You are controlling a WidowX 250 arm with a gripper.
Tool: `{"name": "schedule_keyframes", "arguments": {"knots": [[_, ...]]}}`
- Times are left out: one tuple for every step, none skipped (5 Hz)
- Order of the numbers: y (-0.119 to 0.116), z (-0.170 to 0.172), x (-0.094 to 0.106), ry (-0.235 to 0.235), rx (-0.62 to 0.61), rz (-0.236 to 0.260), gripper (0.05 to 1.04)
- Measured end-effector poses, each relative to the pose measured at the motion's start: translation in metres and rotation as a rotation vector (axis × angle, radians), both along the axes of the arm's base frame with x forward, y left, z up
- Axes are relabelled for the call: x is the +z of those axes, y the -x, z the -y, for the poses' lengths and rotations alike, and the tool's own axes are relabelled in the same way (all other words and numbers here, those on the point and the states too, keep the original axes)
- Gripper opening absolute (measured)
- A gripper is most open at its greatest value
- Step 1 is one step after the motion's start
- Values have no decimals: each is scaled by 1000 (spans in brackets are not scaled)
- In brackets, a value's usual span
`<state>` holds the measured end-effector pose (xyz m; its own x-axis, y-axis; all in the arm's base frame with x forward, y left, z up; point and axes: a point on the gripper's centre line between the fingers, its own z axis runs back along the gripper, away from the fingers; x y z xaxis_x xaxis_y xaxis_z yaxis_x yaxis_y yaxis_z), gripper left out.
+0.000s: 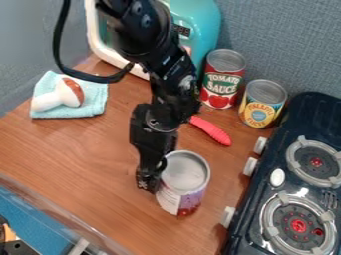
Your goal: Move the can to the right side of the table
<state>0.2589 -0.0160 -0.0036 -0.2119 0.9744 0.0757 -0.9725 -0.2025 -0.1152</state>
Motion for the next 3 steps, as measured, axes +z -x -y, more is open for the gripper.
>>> {"name": "schedule_keyframes", "arguments": {"knots": [[0, -5, 7, -1, -11, -1, 999], [1, -20, 27, 11, 33, 23, 999], [-4, -32, 53, 5, 44, 70, 999]]}}
